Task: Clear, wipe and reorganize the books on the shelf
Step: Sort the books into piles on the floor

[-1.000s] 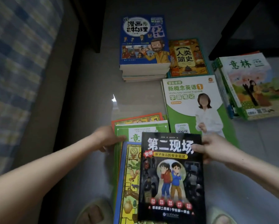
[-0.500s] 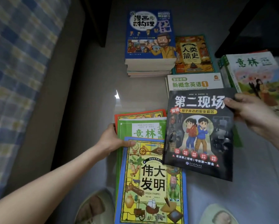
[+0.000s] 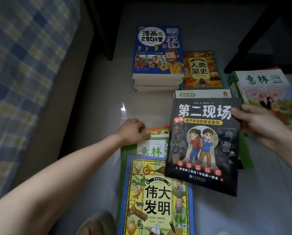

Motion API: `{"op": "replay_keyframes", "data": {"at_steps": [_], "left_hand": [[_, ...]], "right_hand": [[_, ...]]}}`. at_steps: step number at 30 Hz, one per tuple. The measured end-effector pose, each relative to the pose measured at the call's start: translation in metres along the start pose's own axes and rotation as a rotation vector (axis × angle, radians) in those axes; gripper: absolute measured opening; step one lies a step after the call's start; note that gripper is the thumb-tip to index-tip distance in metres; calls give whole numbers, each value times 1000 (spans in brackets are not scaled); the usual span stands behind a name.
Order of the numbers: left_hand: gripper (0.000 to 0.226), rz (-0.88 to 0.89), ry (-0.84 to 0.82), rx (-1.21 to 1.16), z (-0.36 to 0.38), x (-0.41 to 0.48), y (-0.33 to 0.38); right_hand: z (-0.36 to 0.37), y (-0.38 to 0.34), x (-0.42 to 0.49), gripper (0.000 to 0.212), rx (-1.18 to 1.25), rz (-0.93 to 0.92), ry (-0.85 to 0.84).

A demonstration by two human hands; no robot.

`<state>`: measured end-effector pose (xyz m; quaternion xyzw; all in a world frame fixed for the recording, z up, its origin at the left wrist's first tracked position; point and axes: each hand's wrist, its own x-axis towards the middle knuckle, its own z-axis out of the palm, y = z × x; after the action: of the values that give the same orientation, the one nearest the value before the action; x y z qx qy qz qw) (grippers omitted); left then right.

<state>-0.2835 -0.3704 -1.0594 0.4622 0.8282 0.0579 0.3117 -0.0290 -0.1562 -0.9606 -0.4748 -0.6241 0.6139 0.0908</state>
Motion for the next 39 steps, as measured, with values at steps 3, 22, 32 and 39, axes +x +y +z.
{"op": "replay_keyframes", "data": {"at_steps": [3, 22, 32, 39], "left_hand": [[41, -12, 12, 0, 7, -6, 3], [26, -681, 209, -1093, -3, -22, -37], [13, -790, 384, -729, -17, 16, -71], [39, -593, 355, -102, -28, -9, -43]], "right_hand": [[-2, -6, 1, 10, 52, -13, -30], [165, -32, 84, 13, 221, 397, -232], [195, -9, 99, 17, -170, 285, -183], [150, -17, 35, 24, -912, -94, -564]]}}
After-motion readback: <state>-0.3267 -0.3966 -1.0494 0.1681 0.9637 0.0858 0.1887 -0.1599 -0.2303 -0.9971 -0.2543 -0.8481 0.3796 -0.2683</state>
